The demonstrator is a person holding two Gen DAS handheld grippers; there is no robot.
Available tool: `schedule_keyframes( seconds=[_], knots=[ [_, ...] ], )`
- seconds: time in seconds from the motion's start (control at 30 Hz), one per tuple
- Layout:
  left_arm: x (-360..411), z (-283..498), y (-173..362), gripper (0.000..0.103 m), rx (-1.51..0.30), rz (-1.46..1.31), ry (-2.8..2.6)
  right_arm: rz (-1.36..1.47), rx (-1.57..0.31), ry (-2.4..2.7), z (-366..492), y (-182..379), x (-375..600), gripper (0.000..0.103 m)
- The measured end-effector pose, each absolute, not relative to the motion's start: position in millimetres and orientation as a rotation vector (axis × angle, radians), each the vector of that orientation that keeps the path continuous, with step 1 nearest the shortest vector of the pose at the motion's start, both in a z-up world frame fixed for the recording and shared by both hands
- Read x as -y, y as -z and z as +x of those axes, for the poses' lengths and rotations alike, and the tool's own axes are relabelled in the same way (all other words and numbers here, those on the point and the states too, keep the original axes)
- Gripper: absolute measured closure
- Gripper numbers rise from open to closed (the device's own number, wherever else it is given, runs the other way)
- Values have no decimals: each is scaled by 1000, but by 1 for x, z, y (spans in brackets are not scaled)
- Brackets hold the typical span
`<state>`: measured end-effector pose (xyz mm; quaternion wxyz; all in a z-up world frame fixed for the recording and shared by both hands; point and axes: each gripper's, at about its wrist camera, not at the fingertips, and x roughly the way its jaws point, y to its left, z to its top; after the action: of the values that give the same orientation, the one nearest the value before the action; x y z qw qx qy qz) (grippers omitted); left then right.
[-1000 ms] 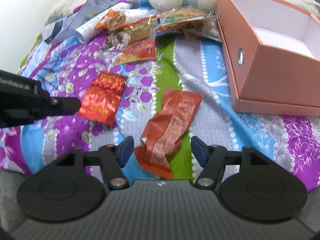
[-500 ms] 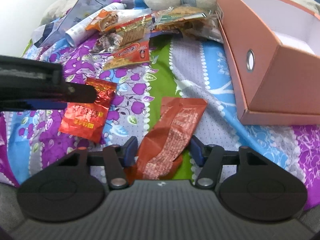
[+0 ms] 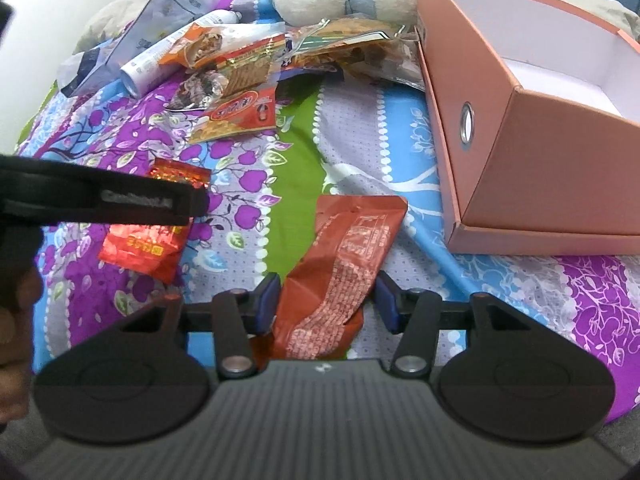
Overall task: Organize snacks
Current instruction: 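Lift both held packets and carry them toward the pink box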
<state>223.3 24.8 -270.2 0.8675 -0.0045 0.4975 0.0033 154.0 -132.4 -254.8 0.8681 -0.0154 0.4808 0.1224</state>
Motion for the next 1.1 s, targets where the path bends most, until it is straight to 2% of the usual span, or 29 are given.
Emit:
schedule_keyframes(
  seconds=[0.2,0.57,1.1],
  knots=[
    [-27,221,271,45,-1025,-28,-10,-40,-1008,-269,155,256,133,49],
    [-43,201,236,46,-972,-184,-4,-39,-990,-294,152,244,133,50],
    [-46,181,184,46,-914,-281,54,3,-913,-304,150,191,142,50]
  ],
)
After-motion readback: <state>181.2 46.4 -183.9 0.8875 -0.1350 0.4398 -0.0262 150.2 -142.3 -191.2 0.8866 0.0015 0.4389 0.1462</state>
